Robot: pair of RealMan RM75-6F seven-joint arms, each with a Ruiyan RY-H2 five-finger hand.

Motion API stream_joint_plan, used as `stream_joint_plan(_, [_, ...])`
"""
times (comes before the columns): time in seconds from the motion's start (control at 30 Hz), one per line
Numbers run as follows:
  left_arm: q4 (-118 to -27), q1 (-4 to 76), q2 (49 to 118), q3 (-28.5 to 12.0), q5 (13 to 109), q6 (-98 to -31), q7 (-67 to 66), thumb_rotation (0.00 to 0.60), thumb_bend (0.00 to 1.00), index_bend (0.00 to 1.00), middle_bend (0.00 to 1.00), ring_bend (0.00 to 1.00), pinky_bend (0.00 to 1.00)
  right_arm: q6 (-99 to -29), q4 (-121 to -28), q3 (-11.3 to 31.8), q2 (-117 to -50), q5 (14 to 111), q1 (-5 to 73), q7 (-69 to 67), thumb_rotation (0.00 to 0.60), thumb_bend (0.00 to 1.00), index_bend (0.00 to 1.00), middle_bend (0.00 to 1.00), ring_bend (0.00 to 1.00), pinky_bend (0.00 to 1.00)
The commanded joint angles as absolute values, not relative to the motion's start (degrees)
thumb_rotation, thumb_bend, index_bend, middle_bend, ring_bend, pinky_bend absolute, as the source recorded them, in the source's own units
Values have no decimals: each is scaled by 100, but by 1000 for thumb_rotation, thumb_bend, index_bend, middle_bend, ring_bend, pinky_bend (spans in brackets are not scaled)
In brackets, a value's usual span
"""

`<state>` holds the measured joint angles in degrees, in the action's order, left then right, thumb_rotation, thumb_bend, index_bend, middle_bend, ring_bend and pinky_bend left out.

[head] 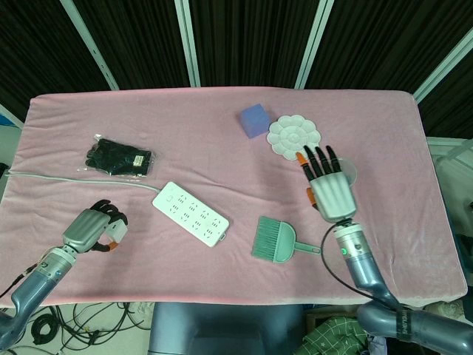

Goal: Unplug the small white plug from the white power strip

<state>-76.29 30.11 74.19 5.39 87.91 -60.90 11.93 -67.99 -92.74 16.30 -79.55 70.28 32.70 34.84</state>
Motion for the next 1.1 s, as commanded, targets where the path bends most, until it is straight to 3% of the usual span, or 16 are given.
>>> stream_joint_plan(0.03, [-7586, 2991, 7441, 580, 8708, -5904, 1062, 600, 458, 457, 437, 69, 29, -7046, -9400, 1494, -7392, 7155, 2841, 2879, 600, 335, 0, 35, 55, 51])
stream_joint_plan(0.17, [-7729, 2999, 7381, 533, 8395, -5589, 811, 600, 191, 226, 200, 0, 0, -7198, -9325, 1341, -7104, 7289, 2571, 2378, 600, 320, 0, 35, 55, 51])
stream_joint_plan(0.47, [-8297, 3008, 7241, 255, 8073, -5575, 486, 600, 81, 132, 16, 0, 0, -7668, -9103, 1092, -6832, 7633, 2102, 1576, 600, 303, 0, 35, 50, 51])
stream_joint_plan(0.7, [-8828, 3052, 6954, 120, 7931, -5559, 192, 600, 68, 124, 2, 0, 0, -7840, -8932, 1037, -6667, 7556, 1804, 1050, 600, 301, 0, 35, 50, 51])
stream_joint_plan(0.93, [-9380, 2538, 6679, -21, 8275, -6891, -159, 600, 69, 126, 5, 0, 0, -8556, -8802, 864, -6518, 7765, 1222, 600, 600, 301, 0, 35, 50, 51])
stream_joint_plan(1.1, [-9576, 1973, 6578, 160, 8562, -7760, -364, 600, 68, 132, 10, 0, 0, -8965, -8581, 492, -6581, 7996, 695, 229, 600, 301, 0, 35, 50, 51])
